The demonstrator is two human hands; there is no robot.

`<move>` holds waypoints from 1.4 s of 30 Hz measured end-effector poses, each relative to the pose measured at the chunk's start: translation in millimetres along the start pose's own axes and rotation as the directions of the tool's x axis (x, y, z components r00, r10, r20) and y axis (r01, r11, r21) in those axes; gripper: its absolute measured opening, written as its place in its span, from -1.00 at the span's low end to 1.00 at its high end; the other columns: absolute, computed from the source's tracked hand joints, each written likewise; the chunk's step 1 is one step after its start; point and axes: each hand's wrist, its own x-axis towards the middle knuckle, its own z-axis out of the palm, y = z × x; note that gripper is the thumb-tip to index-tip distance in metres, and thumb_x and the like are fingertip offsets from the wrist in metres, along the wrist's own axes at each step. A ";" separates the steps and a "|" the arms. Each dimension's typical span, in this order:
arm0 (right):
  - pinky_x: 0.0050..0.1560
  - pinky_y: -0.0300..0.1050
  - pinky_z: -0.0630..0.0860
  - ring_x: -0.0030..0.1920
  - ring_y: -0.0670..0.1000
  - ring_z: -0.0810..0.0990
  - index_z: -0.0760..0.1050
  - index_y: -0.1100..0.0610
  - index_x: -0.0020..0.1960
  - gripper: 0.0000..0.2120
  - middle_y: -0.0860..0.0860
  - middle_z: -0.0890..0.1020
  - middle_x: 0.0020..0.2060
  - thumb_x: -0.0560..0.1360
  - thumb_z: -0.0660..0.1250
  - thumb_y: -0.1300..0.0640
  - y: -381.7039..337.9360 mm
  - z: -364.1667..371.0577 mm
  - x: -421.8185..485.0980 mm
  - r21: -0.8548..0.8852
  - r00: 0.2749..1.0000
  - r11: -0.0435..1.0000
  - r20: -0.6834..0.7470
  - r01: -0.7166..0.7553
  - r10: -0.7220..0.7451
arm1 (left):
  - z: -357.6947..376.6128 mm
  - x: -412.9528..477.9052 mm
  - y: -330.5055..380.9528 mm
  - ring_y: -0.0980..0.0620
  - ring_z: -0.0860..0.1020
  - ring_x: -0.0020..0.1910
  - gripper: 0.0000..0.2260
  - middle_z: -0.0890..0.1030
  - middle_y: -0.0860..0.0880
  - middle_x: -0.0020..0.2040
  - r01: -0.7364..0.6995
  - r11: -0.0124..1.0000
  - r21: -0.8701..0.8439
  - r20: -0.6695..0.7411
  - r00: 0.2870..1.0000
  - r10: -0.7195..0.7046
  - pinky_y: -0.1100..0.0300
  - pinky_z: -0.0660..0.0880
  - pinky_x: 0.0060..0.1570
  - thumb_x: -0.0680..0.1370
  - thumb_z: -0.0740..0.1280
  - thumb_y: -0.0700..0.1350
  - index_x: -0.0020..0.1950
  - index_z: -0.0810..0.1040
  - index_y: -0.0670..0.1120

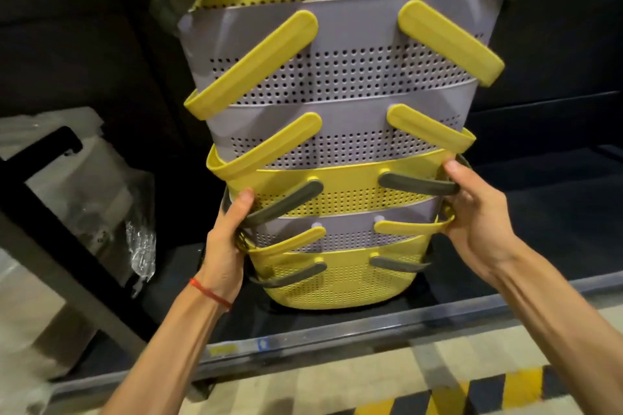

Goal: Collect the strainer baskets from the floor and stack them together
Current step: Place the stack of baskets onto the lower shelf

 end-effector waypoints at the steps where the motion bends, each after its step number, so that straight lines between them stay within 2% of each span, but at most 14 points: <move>1: 0.11 0.19 0.55 0.11 0.08 0.67 0.68 -0.09 0.03 -0.74 0.02 0.71 0.08 0.54 0.24 -0.11 4.4 -4.2 2.3 0.002 1.000 1.000 0.011 -0.006 0.006 | 2.3 0.9 -4.6 -0.07 0.57 0.24 -0.19 0.60 -0.08 0.26 0.003 1.000 0.007 -0.012 1.000 -0.003 0.03 0.53 0.16 0.31 0.49 0.26 0.42 0.43 -0.15; 4: 0.21 0.26 0.53 0.17 0.14 0.66 0.62 -0.02 0.18 -0.67 0.06 0.69 0.15 0.54 0.22 -0.12 12.2 -12.4 9.5 -0.008 0.999 1.000 0.044 -0.013 0.013 | 6.5 5.7 -13.6 -0.09 0.58 0.22 -0.19 0.62 -0.08 0.23 -0.006 1.000 -0.009 -0.046 0.999 0.005 0.00 0.53 0.15 0.29 0.51 0.27 0.40 0.45 -0.16; 7: 0.24 0.25 0.51 0.16 0.08 0.67 0.63 -0.09 0.12 -0.71 0.01 0.70 0.14 0.54 0.21 -0.12 15.8 -13.8 15.6 -0.011 0.997 1.000 0.073 -0.011 0.012 | 7.6 8.7 -17.2 -0.10 0.57 0.24 -0.27 0.61 -0.08 0.24 -0.004 1.000 -0.012 -0.046 0.999 0.004 -0.09 0.49 0.21 0.36 0.48 0.21 0.41 0.45 -0.15; 10: 0.29 0.23 0.46 0.19 0.04 0.65 0.60 -0.09 0.17 -0.69 -0.02 0.69 0.17 0.55 0.20 -0.14 21.3 -10.0 17.6 -0.010 0.995 1.000 0.095 -0.008 0.008 | 3.8 4.9 -20.1 -0.07 0.59 0.22 -0.27 0.63 -0.07 0.23 -0.007 1.000 -0.019 -0.074 0.997 0.006 -0.01 0.53 0.18 0.36 0.48 0.22 0.40 0.45 -0.16; 13: 0.25 0.13 0.47 0.14 -0.02 0.68 0.58 -0.05 0.23 -0.63 -0.05 0.70 0.13 0.52 0.21 -0.16 25.9 -2.7 14.7 -0.022 0.996 1.000 0.090 0.001 0.001 | -1.5 -1.1 -25.7 -0.03 0.60 0.20 -0.40 0.64 -0.04 0.20 -0.002 0.999 -0.044 -0.079 0.997 -0.001 0.06 0.53 0.12 0.43 0.43 0.17 0.37 0.48 -0.13; 16: 0.16 0.06 0.49 0.07 -0.05 0.70 0.61 -0.03 0.18 -0.66 -0.07 0.72 0.07 0.57 0.18 -0.14 30.6 1.3 12.3 0.006 0.999 1.000 0.040 -0.007 0.007 | -4.3 -5.8 -26.6 -0.03 0.56 0.27 -0.19 0.58 -0.07 0.29 -0.011 1.000 -0.014 -0.065 0.998 0.010 0.11 0.54 0.15 0.32 0.49 0.27 0.43 0.42 -0.13; 22: 0.11 0.00 0.58 0.12 -0.04 0.69 0.56 -0.03 0.26 -0.62 -0.08 0.71 0.10 0.61 0.12 -0.16 37.1 2.6 8.4 -0.018 1.000 1.000 0.010 0.006 -0.006 | -6.4 -5.5 -27.3 -0.05 0.53 0.29 -0.17 0.55 -0.10 0.33 -0.004 0.999 -0.037 -0.030 1.000 0.003 0.17 0.54 0.10 0.32 0.50 0.27 0.46 0.38 -0.13; 26: 0.45 0.22 0.32 0.42 -0.03 0.46 0.30 -0.13 0.53 -0.25 -0.12 0.48 0.43 0.45 0.26 -0.46 41.3 -5.9 12.2 -0.096 1.000 0.995 0.015 0.022 -0.021 | -7.5 -0.2 -25.9 0.02 0.55 0.26 -0.09 0.55 -0.04 0.32 -0.029 1.000 0.009 -0.043 0.999 0.029 0.11 0.52 0.15 0.27 0.52 0.29 0.49 0.31 -0.07; 28: 0.47 0.27 0.27 0.44 -0.01 0.44 0.26 -0.13 0.55 -0.19 -0.12 0.45 0.45 0.41 0.29 -0.48 42.9 -11.1 15.7 -0.104 0.999 0.994 0.042 0.037 -0.033 | -10.0 1.8 -26.1 0.02 0.53 0.29 -0.12 0.53 -0.02 0.35 -0.044 0.998 0.040 -0.025 0.999 0.045 -0.01 0.46 0.26 0.30 0.51 0.29 0.50 0.28 -0.02; 30: 0.46 0.30 0.29 0.44 0.01 0.45 0.21 -0.12 0.57 -0.21 -0.10 0.45 0.45 0.45 0.30 -0.42 41.7 -12.0 19.1 -0.116 0.997 0.992 0.056 0.057 -0.051 | -13.2 3.3 -24.6 0.00 0.52 0.31 -0.17 0.52 -0.01 0.36 -0.058 0.995 0.076 -0.005 0.998 0.058 -0.11 0.42 0.31 0.33 0.48 0.29 0.50 0.29 0.01; 32: 0.45 0.26 0.31 0.43 0.01 0.45 0.18 -0.09 0.58 -0.33 -0.06 0.45 0.45 0.55 0.25 -0.27 37.9 -14.0 21.2 -0.160 0.989 0.978 0.080 0.133 -0.121 | -16.7 5.8 -22.9 -0.04 0.51 0.32 -0.22 0.52 -0.03 0.36 -0.081 0.990 0.118 0.023 0.997 0.079 -0.16 0.41 0.31 0.37 0.46 0.28 0.48 0.31 0.01; 35: 0.39 0.24 0.39 0.41 0.07 0.47 0.23 -0.13 0.56 -0.46 -0.02 0.48 0.42 0.59 0.18 -0.11 32.8 -17.1 23.7 -0.162 0.981 0.973 0.122 0.166 -0.147 | -19.2 8.4 -18.8 -0.05 0.54 0.28 -0.25 0.57 -0.05 0.30 -0.100 0.983 0.157 0.052 0.994 0.093 -0.10 0.47 0.29 0.34 0.48 0.29 0.43 0.39 -0.02; 39: 0.20 0.32 0.54 0.32 0.06 0.56 0.33 -0.07 0.49 -0.50 -0.05 0.56 0.35 0.57 0.16 -0.14 28.3 -18.5 26.6 -0.165 0.973 0.982 0.224 0.093 -0.054 | -17.3 10.8 -16.6 -0.10 0.53 0.30 -0.21 0.55 -0.08 0.32 -0.034 0.993 0.113 0.063 0.998 0.027 -0.16 0.44 0.29 0.31 0.51 0.29 0.43 0.38 -0.02; 42: 0.10 0.20 0.58 0.24 0.03 0.61 0.37 -0.05 0.45 -0.49 -0.06 0.60 0.28 0.53 0.20 -0.16 27.8 -18.0 29.1 -0.156 0.977 0.985 0.209 0.079 -0.046 | -19.2 13.6 -9.2 -0.07 0.56 0.26 -0.19 0.58 0.01 0.29 0.064 0.985 0.158 0.060 0.995 -0.074 -0.17 0.47 0.22 0.20 0.52 0.36 0.38 0.44 0.10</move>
